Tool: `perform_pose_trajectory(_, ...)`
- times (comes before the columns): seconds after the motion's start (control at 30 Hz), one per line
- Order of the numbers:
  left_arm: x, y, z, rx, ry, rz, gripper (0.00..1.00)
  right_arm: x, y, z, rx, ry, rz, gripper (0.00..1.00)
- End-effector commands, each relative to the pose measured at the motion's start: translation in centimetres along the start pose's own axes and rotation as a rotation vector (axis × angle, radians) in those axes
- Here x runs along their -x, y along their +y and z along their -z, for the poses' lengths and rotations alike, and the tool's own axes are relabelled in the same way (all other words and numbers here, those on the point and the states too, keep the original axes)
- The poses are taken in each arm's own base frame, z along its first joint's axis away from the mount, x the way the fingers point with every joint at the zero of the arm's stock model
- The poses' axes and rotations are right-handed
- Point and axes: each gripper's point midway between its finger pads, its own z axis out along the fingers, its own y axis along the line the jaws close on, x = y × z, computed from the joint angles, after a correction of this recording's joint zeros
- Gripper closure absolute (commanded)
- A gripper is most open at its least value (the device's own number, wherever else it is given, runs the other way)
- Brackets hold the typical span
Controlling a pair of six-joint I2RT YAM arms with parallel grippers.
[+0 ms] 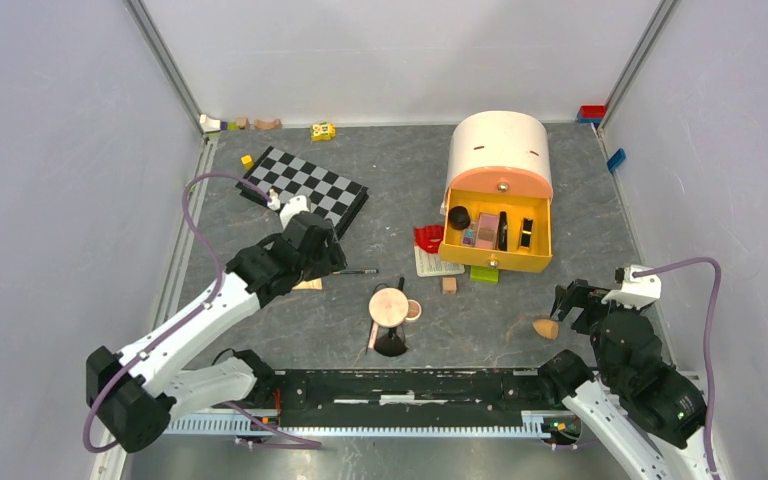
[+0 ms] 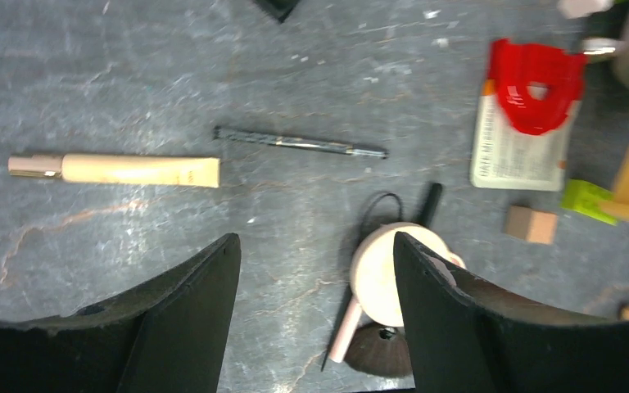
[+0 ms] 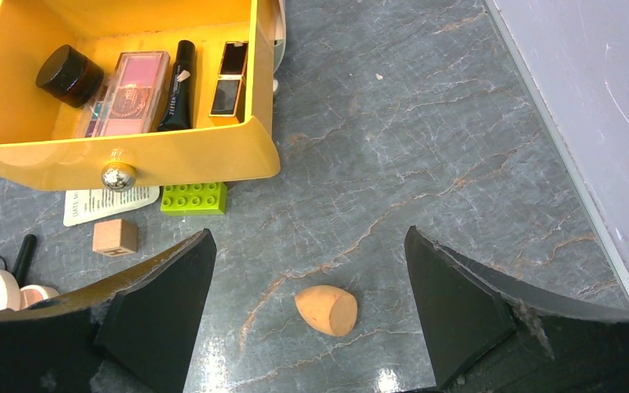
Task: Organize the makeup
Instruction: Pick up the makeup from the center of the board.
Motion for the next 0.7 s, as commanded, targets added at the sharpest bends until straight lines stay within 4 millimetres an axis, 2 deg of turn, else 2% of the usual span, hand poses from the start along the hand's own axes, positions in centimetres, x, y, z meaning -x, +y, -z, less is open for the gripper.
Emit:
perform_pose_trajectory(0.0, -1.1, 1.0, -2.4, 0.065, 0.045, 0.120, 0.26, 0.5, 0.2, 0.0, 0.011, -0.029, -0.020, 0.07)
perform_pose_trajectory(0.13, -2.4, 2.6, -4.0, 0.143, 0.107, 0.151, 0.28, 0.5, 0.2, 0.0, 0.011, -0.029, -0.018, 0.07)
perform_pose_trajectory(0.27, -3.3, 5.6, -4.9, 0.226, 0.108, 0.311, 0.28, 0.5, 0.1, 0.1, 0.012, -0.031, -0.021, 0.07)
perform_pose_trajectory(0.4, -4.1, 8.4, -5.3, 0.350, 0.116, 0.479, 0.23, 0.5, 0.1, 0.0, 0.011, -0.030, -0.021, 0.07)
perform_pose_trajectory(0.5, -4.5, 9.9, -5.3, 0.479, 0.154, 0.530, 0.23, 0.5, 0.2, 0.0, 0.011, -0.028, -0.018, 0.07)
perform_pose_trajectory(0.67, -5.1, 10.8, -5.5, 0.617, 0.249, 0.570, 0.23, 0.5, 0.2, 0.0, 0.011, -0.029, -0.019, 0.07)
